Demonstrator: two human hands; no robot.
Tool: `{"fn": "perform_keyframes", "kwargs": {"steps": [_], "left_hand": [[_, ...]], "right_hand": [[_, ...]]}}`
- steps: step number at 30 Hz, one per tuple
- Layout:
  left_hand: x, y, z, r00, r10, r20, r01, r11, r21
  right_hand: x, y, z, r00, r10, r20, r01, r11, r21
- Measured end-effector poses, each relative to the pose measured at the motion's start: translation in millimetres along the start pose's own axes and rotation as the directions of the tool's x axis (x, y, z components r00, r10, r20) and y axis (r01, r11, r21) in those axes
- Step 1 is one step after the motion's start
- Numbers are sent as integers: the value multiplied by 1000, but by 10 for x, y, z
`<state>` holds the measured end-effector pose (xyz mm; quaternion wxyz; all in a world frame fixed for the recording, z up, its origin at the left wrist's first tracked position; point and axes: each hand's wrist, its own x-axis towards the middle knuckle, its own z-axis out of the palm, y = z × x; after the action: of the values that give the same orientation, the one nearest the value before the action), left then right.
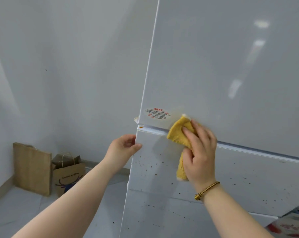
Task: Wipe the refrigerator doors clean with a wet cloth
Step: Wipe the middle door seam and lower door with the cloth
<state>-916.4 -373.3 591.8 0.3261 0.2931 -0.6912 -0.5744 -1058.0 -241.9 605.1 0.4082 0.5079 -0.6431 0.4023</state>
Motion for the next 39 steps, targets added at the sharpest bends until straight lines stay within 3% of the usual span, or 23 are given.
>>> {"fn": "perform_keyframes", "kwargs": {"steps": [3, 6, 12, 14, 17, 21, 25, 35, 39], "left_hand": [[-181, -33, -60, 998, 57, 20, -58, 997, 53], [-318, -51, -92, 997, 72, 23, -73, 996, 54], [-403, -22, -87, 998, 61, -12, -60, 994, 89], [-440, -8, -98, 998, 61, -7, -61, 996, 69], [-468, -23, -114, 997, 64, 46, -66, 997, 30], [-388, -40, -97, 999, 38, 39, -36, 998, -42], [-199, -23, -78, 999, -6, 34, 8, 998, -64], [57, 16, -27, 998, -60, 22, 60, 998, 20], [69, 2, -75, 995, -57, 83, 60, 998, -25]], "right_hand": [[80, -176, -87, 998, 33, 61, -35, 998, 43], [193, -412, -85, 966, -22, 256, 22, 1000, 2], [400, -786, 11, 799, -207, 565, 167, 978, 124], [405, -704, -36, 810, -282, 515, 228, 959, 167], [346, -471, -159, 859, -262, 440, 205, 963, 174], [128, -239, -177, 942, -214, 260, 225, 974, -14], [-116, -128, -18, 960, -254, 117, 271, 948, -168], [-288, 111, 363, 872, -448, 196, 489, 801, -345], [-324, 5, 503, 877, -437, 201, 481, 818, -317]]}}
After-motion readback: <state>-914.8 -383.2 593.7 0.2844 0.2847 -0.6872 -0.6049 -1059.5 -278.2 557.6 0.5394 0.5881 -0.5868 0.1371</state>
